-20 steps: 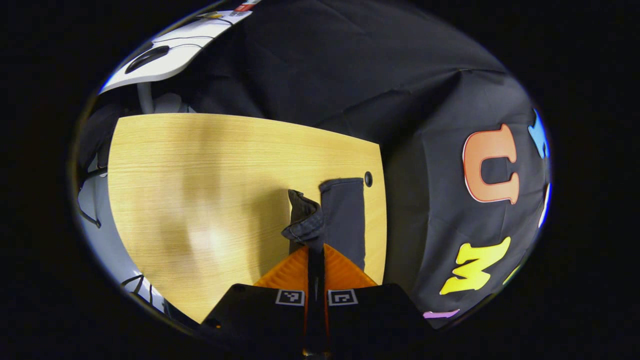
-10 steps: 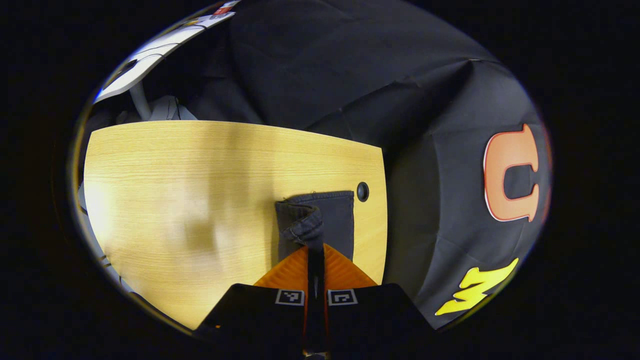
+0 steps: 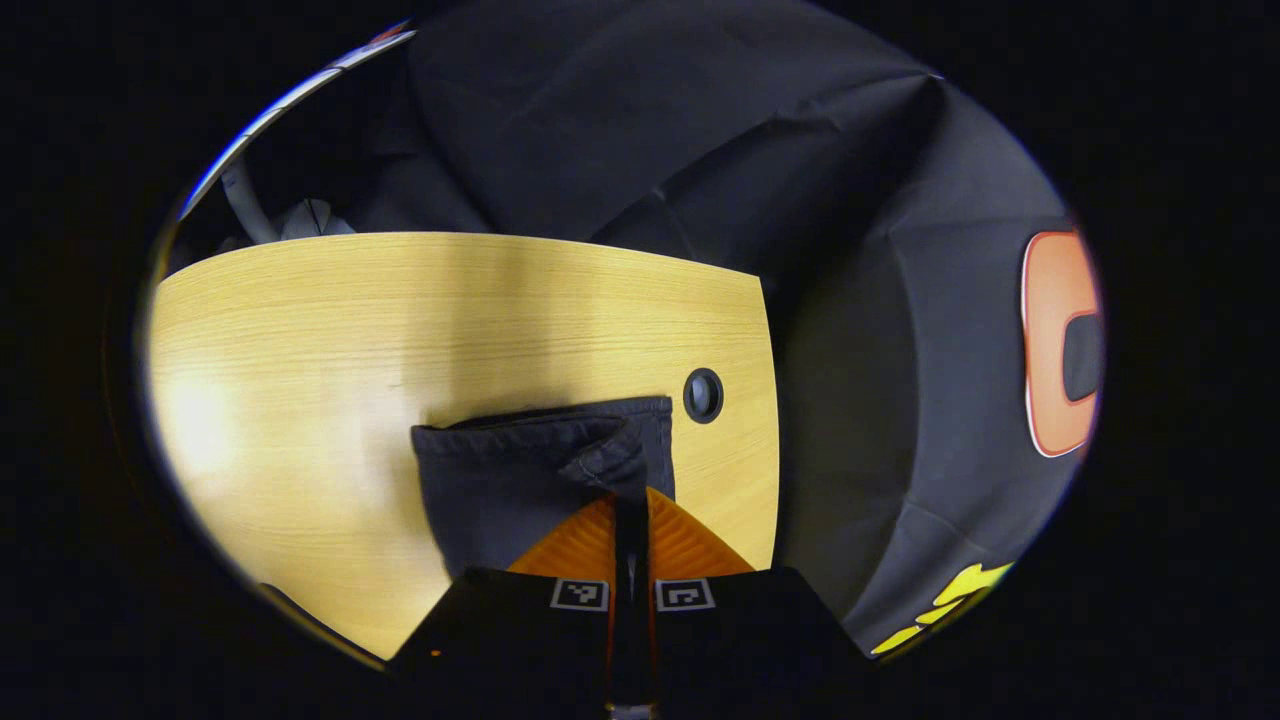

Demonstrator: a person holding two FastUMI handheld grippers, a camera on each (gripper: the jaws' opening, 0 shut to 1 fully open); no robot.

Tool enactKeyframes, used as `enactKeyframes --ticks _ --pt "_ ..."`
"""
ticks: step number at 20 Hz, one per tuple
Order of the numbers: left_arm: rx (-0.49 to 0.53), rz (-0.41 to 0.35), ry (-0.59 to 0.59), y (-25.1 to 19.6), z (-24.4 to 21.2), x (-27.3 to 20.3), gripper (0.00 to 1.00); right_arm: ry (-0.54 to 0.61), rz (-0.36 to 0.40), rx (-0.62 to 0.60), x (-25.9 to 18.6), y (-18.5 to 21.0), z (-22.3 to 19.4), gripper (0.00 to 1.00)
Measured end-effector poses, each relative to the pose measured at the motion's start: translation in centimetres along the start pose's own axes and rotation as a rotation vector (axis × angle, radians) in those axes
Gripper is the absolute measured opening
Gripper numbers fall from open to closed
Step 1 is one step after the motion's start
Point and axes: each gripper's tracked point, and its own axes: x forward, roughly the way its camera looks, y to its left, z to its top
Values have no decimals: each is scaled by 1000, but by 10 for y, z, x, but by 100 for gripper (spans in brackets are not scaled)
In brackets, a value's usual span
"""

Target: Grasp the waist and the cuffs of the jeans and fold them to make the two legs overlap; first hold the waist and fold one-third of the jeans toward the cuffs, then hold the cuffs and fold the remaining one-third in the same direction to finish folding.

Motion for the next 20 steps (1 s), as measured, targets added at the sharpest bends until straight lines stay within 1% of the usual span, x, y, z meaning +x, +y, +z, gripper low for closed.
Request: enactKeyframes --ticks 2,4,6,10,13,14,15,16,17,18,19,20 --pt "41 19 6 -5 -5 23 3 -1 -25 5 20 -3 -2 1" --pt "65 35 -4 -12 -9 33 4 -6 -48 9 34 -9 -2 1" --pt "72 48 -7 -6 -14 36 4 -9 -61 -5 43 -14 -2 1" --pt "90 53 -9 -4 -17 40 3 -13 -82 -44 42 -16 -4 1" --pt "141 44 -32 -15 -17 31 4 -19 -95 -83 41 -17 -3 1" --pt "174 31 -50 -21 -16 26 6 -22 -86 -82 44 -15 -4 1" --pt "226 10 -71 -30 -13 20 8 -15 -61 -72 45 -12 -7 7" --pt "274 -38 -75 -44 -14 12 39 -11 -46 -67 45 -6 -11 31" --pt "328 -61 -100 -53 -16 1 69 -11 -22 -75 45 3 -15 54" --pt "386 -80 -133 -63 -15 -7 100 -19 -28 -105 48 6 -14 77" --pt "441 -95 -165 -73 -12 -21 96 -26 -42 -151 45 7 -14 100" --pt "509 -97 -216 -90 -8 -24 97 -27 -37 -193 42 12 -17 97"
